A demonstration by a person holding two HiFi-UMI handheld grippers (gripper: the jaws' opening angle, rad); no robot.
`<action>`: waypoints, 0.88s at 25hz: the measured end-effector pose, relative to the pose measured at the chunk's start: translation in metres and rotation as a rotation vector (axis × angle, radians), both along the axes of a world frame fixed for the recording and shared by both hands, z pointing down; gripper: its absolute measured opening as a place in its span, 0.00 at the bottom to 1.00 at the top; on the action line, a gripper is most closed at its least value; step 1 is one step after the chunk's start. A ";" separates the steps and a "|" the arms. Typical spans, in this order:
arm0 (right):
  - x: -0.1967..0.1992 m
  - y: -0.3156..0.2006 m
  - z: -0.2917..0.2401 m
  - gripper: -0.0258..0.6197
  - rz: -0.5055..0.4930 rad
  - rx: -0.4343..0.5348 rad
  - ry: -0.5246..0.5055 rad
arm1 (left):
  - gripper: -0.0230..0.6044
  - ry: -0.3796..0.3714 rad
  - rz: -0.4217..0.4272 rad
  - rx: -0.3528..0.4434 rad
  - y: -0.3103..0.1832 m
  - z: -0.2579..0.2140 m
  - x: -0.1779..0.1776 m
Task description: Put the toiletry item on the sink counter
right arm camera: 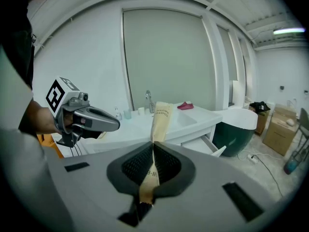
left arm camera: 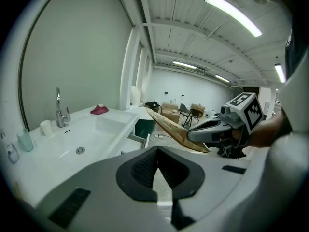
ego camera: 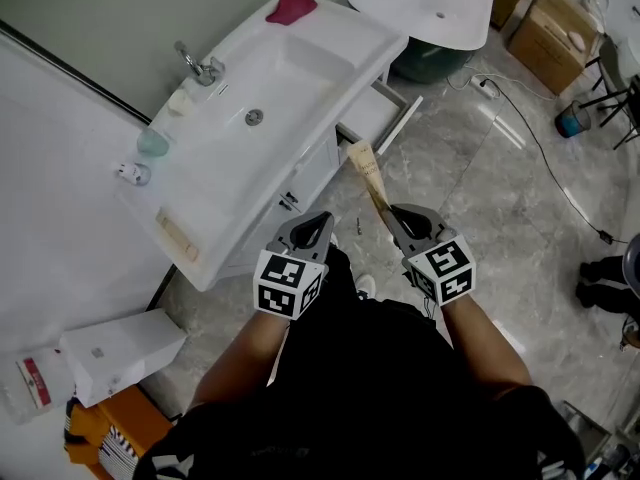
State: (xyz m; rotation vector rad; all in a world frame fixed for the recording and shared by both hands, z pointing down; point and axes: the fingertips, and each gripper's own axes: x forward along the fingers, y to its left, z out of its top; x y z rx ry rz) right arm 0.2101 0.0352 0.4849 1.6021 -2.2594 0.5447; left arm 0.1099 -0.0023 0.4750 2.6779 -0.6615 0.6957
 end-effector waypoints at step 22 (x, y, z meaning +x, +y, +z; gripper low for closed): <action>0.076 -0.163 0.022 0.05 0.235 -0.103 -0.050 | 0.04 0.036 0.115 -0.041 -0.185 0.009 0.064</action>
